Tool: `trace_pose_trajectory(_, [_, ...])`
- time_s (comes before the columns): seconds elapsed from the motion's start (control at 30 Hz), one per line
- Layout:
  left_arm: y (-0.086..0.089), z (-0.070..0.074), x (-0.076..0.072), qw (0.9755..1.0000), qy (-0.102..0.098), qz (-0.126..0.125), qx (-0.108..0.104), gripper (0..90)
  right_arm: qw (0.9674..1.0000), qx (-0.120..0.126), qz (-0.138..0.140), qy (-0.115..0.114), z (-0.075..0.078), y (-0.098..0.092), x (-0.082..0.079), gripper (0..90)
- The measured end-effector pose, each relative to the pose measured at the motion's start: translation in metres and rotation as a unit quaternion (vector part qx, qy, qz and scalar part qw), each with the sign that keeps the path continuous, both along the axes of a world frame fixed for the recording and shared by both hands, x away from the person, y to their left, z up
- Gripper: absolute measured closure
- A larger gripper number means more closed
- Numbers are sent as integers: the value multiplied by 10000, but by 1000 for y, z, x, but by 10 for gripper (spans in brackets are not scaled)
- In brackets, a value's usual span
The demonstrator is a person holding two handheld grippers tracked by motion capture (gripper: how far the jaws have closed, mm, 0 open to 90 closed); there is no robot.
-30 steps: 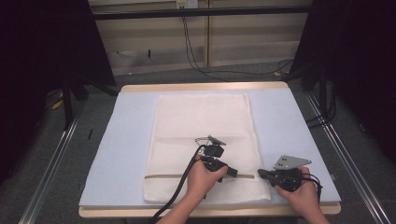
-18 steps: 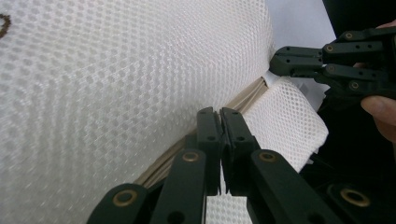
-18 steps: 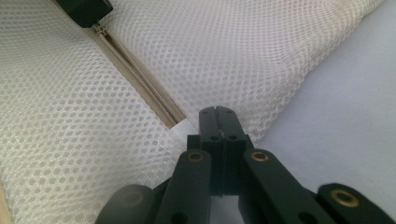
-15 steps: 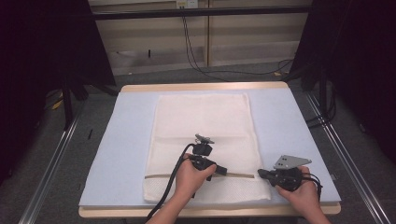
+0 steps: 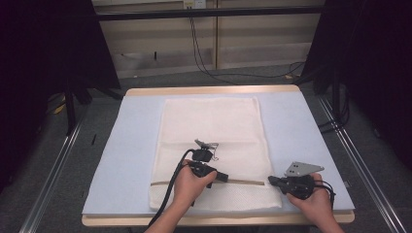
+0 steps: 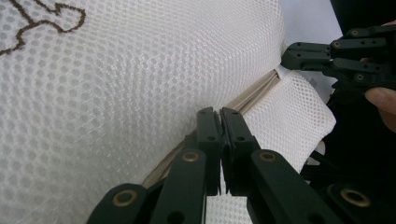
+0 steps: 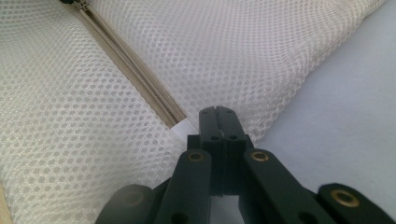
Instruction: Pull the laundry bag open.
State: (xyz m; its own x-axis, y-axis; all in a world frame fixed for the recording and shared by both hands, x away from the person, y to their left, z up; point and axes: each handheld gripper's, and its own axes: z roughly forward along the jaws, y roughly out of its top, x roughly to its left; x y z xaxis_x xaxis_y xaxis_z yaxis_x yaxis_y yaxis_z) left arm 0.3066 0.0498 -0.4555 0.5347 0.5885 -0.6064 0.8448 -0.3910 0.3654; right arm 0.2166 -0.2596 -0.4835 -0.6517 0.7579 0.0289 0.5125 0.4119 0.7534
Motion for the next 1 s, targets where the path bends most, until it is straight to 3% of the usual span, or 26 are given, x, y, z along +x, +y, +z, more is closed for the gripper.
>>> trace_pose_trajectory(0.27, [6,1,1,10000,-32,36,-10,873,10000,44,-7,13,0,-1,0,900])
trace_pose_trajectory(0.3, [8,1,1,9999,50,79,-48,873,10000,40,-35,21,0,-1,0,900])
trace_pose_trajectory(0.33, [9,1,1,10000,-38,87,9,873,10000,40,-35,21,0,-1,0,900])
trace_pose_trajectory(0.37, [10,2,1,10000,44,44,-46,873,10000,42,-30,17,0,-1,0,900])
trace_pose_trajectory(0.57, [19,2,1,9998,31,191,-55,873,10000,47,-39,18,0,-1,-1,900])
trace_pose_trajectory(0.63, [23,2,2,9999,31,122,-52,873,10000,39,-29,19,0,-1,0,900])
trace_pose_trajectory(0.67, [22,1,1,9997,76,217,-78,873,10000,39,-29,19,0,-1,0,900])
trace_pose_trajectory(0.73, [25,2,2,9999,23,115,-28,873,10000,51,-26,24,0,-1,0,900])
trace_pose_trajectory(1.0, [30,3,1,9998,-16,179,-29,873,10000,74,-51,28,-1,-1,0,900])
